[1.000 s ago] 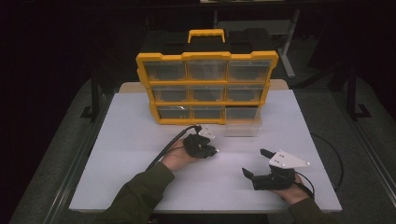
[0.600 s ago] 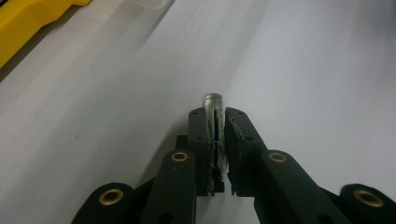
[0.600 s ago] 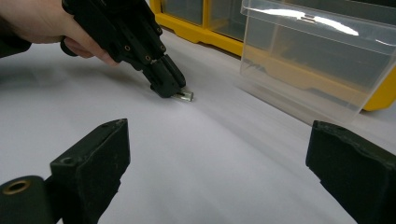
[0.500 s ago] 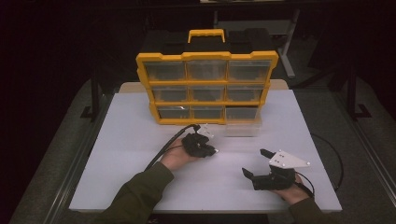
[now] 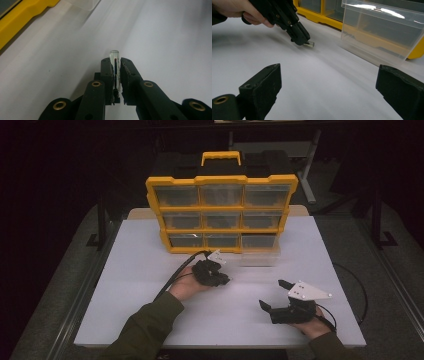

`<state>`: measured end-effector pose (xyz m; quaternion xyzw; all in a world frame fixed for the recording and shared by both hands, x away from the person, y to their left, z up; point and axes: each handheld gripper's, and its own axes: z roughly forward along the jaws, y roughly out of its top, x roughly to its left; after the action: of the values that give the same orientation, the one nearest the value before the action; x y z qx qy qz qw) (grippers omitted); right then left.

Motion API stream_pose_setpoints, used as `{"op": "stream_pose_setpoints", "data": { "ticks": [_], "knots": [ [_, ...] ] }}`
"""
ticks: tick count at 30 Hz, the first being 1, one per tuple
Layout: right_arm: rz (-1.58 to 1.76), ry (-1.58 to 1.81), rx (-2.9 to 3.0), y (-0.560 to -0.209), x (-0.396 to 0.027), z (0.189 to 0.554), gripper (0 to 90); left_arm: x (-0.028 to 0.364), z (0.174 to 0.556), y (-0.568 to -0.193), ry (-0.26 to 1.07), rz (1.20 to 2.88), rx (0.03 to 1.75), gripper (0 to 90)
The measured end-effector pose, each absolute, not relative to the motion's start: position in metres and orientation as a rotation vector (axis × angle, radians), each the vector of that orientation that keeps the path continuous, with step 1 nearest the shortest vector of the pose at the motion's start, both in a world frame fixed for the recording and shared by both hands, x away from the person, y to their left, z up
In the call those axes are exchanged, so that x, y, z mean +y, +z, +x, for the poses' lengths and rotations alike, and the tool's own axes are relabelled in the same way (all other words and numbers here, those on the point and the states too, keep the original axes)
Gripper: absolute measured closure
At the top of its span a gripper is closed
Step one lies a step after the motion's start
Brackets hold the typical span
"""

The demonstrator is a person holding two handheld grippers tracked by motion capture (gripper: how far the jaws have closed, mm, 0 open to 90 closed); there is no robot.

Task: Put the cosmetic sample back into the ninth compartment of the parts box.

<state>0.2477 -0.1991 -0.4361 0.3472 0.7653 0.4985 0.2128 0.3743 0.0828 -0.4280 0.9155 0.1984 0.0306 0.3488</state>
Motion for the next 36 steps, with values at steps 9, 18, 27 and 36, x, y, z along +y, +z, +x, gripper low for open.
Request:
{"op": "stream_pose_setpoints", "data": {
  "ticks": [9,18,27,36],
  "knots": [
    [0.957,1.386,2.121,-0.436,-0.200,0.248,5.5,0.085,0.375,-0.415,0.069,2.327,0.538,80.9],
    [0.958,1.381,2.128,-0.436,-0.199,0.247,5.5,0.088,0.380,-0.402,0.088,2.386,0.478,80.9],
    [0.966,1.382,2.128,-0.436,-0.199,0.247,5.5,0.081,0.379,-0.390,0.077,2.328,0.507,80.9],
    [0.962,1.387,2.126,-0.435,-0.200,0.247,5.5,0.077,0.383,-0.378,0.070,2.293,0.514,81.0]
  ]
}}
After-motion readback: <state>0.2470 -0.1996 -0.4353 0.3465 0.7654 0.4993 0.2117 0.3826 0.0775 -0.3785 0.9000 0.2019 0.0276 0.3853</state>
